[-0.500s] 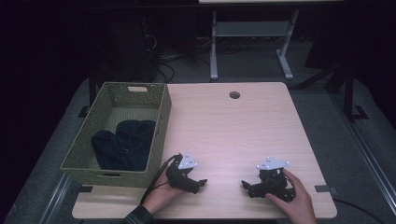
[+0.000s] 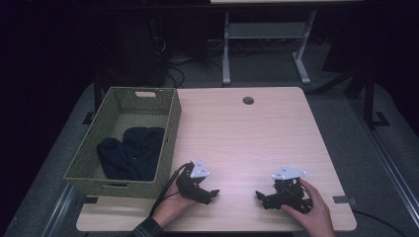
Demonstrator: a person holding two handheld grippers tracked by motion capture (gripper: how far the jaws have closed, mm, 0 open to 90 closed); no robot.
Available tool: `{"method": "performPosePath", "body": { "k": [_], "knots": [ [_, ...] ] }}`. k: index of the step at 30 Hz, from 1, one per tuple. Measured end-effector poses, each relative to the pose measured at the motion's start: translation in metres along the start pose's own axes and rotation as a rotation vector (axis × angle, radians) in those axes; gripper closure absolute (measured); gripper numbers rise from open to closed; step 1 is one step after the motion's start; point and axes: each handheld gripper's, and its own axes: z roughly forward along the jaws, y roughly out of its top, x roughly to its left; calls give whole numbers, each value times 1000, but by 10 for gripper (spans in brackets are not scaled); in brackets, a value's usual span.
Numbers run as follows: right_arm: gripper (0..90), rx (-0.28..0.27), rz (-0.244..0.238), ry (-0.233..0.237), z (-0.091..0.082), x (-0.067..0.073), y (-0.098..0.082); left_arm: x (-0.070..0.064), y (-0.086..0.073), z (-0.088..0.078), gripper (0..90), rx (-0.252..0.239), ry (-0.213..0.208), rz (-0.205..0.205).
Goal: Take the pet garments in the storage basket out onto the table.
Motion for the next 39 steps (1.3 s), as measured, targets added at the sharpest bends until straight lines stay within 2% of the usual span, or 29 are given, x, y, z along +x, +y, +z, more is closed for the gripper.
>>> {"method": "performPosePath", "body": {
  "k": [10,19,39],
  "knots": [
    [0,0,4,1,0,0,0,0,3,-2,133,11,-13,2],
    [0,-2,5,0,0,0,0,1,6,-7,135,-23,-29,-34],
    [0,-2,5,1,0,0,0,3,15,-20,136,-48,-31,-32]
  ]
}}
